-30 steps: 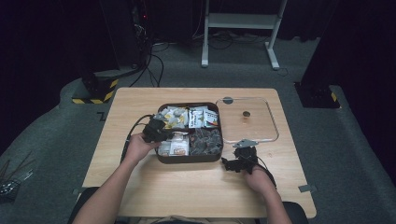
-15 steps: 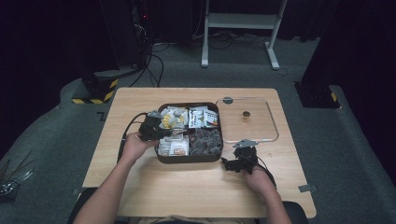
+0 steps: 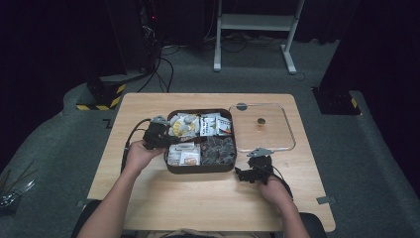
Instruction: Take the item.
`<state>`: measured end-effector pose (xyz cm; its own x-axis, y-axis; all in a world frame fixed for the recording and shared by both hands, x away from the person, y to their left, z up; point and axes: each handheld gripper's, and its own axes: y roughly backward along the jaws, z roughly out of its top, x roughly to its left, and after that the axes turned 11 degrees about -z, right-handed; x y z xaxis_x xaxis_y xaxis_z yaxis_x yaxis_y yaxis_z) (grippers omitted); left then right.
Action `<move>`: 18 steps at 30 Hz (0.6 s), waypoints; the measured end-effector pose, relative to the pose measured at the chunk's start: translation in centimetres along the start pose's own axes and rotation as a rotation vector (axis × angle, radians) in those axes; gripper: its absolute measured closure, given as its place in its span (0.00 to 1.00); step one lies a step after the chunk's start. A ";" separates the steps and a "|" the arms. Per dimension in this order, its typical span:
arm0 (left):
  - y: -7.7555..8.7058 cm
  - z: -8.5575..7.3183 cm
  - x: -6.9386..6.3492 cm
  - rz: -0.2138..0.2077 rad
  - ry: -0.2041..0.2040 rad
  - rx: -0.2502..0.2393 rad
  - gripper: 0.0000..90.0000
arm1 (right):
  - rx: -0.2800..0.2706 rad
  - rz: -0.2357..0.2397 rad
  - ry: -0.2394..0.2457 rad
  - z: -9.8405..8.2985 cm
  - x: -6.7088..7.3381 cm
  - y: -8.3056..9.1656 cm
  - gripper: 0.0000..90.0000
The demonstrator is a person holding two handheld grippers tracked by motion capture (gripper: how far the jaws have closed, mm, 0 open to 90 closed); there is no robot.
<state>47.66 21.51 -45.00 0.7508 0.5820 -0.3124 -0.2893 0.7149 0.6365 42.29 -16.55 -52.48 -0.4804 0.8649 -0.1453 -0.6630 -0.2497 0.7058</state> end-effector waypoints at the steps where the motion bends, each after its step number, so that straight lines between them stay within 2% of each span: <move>1: 0.0 0.0 0.0 0.000 0.000 0.000 0.98 | 0.000 0.000 0.000 0.0 0.0 0.0 0.09; 18: 2.6 -0.5 1.1 0.009 0.046 -0.057 0.98 | 0.002 0.004 0.000 0.1 0.0 -0.1 0.09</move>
<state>47.45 24.19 -44.08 0.7203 0.6049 -0.3395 -0.3307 0.7297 0.5985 42.39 -16.45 -52.47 -0.4828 0.8641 -0.1425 -0.6599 -0.2520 0.7078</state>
